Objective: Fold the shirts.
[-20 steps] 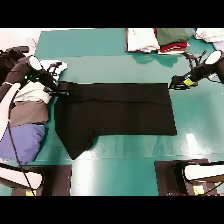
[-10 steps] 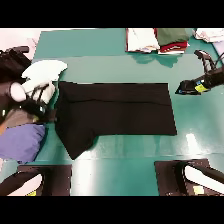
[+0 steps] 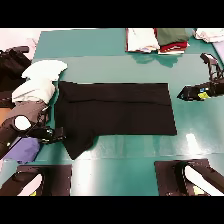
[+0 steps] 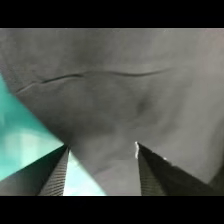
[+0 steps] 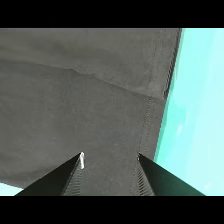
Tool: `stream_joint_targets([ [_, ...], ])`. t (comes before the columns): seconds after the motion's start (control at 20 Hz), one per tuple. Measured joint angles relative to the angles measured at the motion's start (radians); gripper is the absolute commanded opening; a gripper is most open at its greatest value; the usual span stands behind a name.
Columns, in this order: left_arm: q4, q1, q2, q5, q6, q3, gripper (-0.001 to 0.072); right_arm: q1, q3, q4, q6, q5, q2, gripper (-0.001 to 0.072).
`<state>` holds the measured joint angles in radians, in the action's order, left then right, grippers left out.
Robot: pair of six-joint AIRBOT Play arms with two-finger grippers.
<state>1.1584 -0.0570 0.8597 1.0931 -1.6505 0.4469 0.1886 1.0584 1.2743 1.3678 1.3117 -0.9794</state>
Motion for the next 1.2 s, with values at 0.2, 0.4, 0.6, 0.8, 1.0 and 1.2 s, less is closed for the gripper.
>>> stream_joint_targets([
  [0.2,-0.062,0.000,-0.004,-0.047,0.006,-0.019,0.0342,0.000,-0.003,0.000,0.000,0.002,0.024,0.0399],
  [0.4,-0.070,-0.001,-0.005,-0.071,0.020,-0.013,0.0024,0.002,-0.008,0.005,0.000,0.031,0.029,0.0398],
  [0.6,-0.067,-0.001,-0.006,-0.043,0.055,0.054,0.0024,0.079,-0.100,0.021,-0.001,0.083,0.030,0.0544],
  [0.8,-0.061,-0.001,-0.006,-0.016,0.094,0.105,0.0025,0.253,-0.298,0.027,-0.009,0.101,0.001,0.0553],
  [1.0,-0.060,-0.001,-0.006,-0.012,0.108,0.120,0.0025,0.349,-0.452,-0.071,-0.036,0.061,-0.072,0.0447],
  [1.2,-0.060,-0.001,-0.006,-0.012,0.112,0.124,0.0025,0.296,-0.507,-0.176,-0.051,0.010,-0.137,0.0169],
])
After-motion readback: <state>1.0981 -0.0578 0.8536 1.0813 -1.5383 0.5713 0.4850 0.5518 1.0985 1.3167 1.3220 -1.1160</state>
